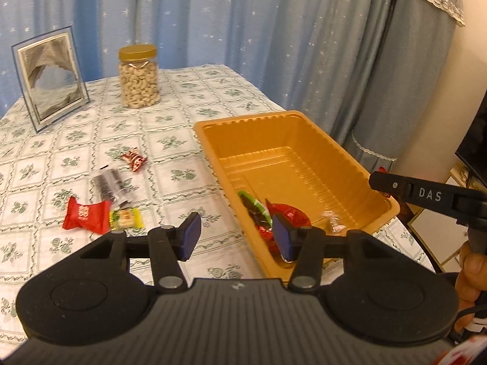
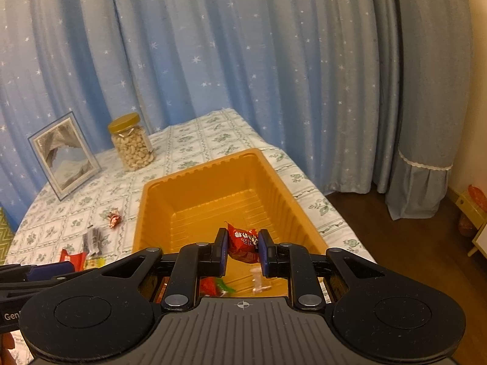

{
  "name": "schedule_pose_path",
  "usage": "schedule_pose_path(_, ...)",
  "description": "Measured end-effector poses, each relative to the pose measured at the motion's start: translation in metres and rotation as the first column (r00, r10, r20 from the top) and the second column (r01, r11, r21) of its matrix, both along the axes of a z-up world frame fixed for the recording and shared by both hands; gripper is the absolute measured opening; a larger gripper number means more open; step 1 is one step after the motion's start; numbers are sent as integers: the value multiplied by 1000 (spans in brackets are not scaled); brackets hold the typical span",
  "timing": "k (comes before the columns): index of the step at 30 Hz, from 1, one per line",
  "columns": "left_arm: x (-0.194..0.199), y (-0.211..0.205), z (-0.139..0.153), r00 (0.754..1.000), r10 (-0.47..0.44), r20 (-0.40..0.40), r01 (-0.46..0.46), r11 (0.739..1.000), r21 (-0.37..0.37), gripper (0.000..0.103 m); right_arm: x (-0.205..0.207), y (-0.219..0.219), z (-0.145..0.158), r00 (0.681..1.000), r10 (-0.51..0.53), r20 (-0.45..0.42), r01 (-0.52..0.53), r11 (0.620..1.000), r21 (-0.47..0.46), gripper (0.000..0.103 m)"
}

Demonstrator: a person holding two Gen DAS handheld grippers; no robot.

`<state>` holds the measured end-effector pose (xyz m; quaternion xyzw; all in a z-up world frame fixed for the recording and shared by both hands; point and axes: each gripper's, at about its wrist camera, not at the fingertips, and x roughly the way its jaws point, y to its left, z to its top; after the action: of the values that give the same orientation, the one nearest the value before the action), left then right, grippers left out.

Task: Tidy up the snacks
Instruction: 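Open both tools to drop the candies into the orange tray, then move both open tools back toward the remaining snacks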

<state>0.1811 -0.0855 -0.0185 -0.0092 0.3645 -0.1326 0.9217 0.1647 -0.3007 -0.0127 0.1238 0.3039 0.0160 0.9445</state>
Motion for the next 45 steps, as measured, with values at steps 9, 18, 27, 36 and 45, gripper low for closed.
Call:
schedule_pose_path(9, -4, 7, 3, 1000, 20, 13, -20, 1000, -2, 50, 5, 2, -2, 999, 40, 0, -40, 995, 87, 53)
schedule_pose_path(18, -16, 23, 5, 998, 60, 12, -60, 998, -17, 62, -7, 3, -4, 999, 31, -21, -30, 998, 59, 66)
schedule_pose_path(27, -33, 41, 13, 994, 105, 24, -105, 994, -6, 70, -21, 18, 0, 998, 58, -37, -57, 998, 25, 66)
schedule_pose_path(36, -48, 57, 22, 988, 145, 42, -145, 989, -9, 76, -28, 39, 8, 993, 104, -48, -105, 994, -8, 66)
schedule_pose_path(45, -58, 72, 23, 984, 171, 47, -170, 985, -11, 82, -32, 57, 9, 988, 144, -56, -145, 989, -27, 66)
